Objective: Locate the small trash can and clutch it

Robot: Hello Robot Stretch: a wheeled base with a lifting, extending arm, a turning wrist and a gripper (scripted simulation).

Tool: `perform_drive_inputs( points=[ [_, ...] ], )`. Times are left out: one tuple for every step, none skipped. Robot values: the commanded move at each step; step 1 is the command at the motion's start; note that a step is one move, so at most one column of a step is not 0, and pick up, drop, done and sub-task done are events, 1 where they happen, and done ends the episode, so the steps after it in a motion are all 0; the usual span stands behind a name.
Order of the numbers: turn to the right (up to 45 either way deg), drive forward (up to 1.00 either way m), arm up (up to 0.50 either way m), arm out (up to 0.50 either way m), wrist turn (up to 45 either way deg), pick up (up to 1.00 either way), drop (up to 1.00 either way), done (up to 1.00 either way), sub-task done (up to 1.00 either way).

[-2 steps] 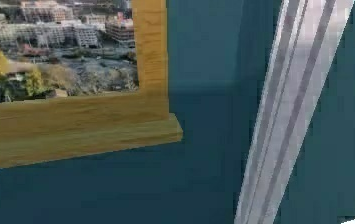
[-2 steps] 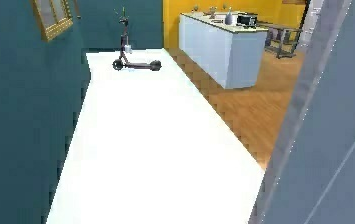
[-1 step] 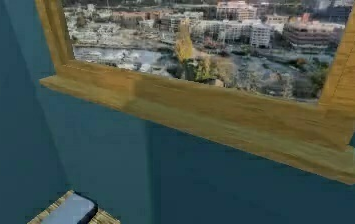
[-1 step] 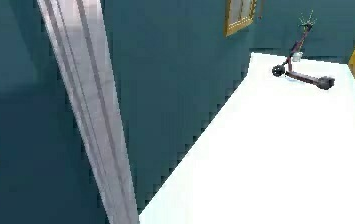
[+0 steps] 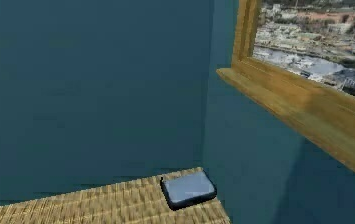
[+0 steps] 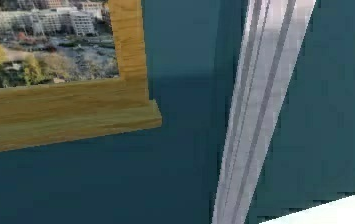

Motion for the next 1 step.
perform_drive_inputs(
  points=[
    [-15.0, 0.0, 0.0, 0.0, 0.0, 0.0, 0.0, 0.0, 0.0]
  ],
)
